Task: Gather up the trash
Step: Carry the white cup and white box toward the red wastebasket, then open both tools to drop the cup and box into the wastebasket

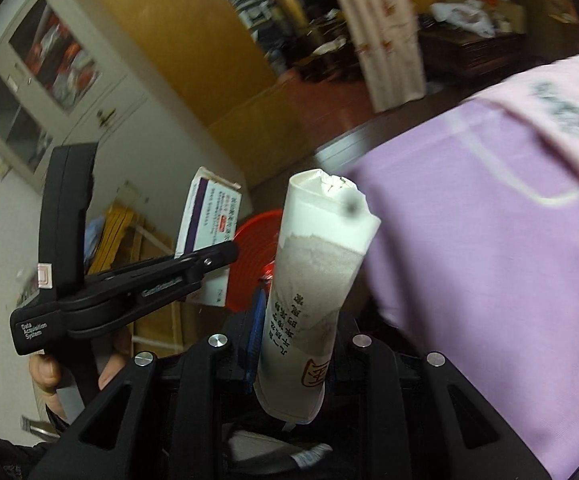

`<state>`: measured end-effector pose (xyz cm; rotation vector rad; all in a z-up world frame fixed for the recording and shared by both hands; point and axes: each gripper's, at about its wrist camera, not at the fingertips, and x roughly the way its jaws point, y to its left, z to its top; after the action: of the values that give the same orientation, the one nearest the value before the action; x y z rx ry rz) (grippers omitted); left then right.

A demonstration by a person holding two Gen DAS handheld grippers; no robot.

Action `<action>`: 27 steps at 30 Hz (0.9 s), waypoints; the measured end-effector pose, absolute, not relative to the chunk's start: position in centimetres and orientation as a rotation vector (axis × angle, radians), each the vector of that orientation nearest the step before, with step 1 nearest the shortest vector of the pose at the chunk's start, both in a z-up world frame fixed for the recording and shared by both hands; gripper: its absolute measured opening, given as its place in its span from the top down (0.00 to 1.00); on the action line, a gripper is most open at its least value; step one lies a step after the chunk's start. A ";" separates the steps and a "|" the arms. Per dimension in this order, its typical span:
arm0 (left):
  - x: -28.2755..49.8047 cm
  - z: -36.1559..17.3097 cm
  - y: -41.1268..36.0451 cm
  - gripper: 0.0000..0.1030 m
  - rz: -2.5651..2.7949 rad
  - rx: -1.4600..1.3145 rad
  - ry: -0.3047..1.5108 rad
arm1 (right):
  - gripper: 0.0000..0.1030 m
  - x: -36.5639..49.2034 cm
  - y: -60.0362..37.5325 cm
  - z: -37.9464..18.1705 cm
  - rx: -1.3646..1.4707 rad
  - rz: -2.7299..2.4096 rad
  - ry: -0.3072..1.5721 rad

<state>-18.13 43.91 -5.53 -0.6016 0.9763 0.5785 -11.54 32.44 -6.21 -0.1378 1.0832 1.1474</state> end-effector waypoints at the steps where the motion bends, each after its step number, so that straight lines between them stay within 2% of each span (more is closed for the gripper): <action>1: -18.4 -6.2 44.7 0.84 0.588 -0.614 0.986 | 0.75 -11.7 33.5 -6.8 -0.152 1.159 1.096; 11: -20.4 -14.6 52.6 0.84 0.672 -0.787 1.102 | 0.75 -12.5 44.3 -15.2 -0.328 1.183 1.242; 16: -20.5 -17.6 55.0 0.84 0.692 -0.820 1.139 | 0.75 -13.3 47.6 -17.4 -0.371 1.203 1.246; 27: -19.3 -18.9 55.8 0.84 0.736 -0.807 1.162 | 0.75 -12.9 51.7 -21.1 -0.435 1.206 1.296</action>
<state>-19.30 55.76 -18.94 -0.8066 1.1624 0.7362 -12.89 51.67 -21.12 -0.4354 1.2956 1.2061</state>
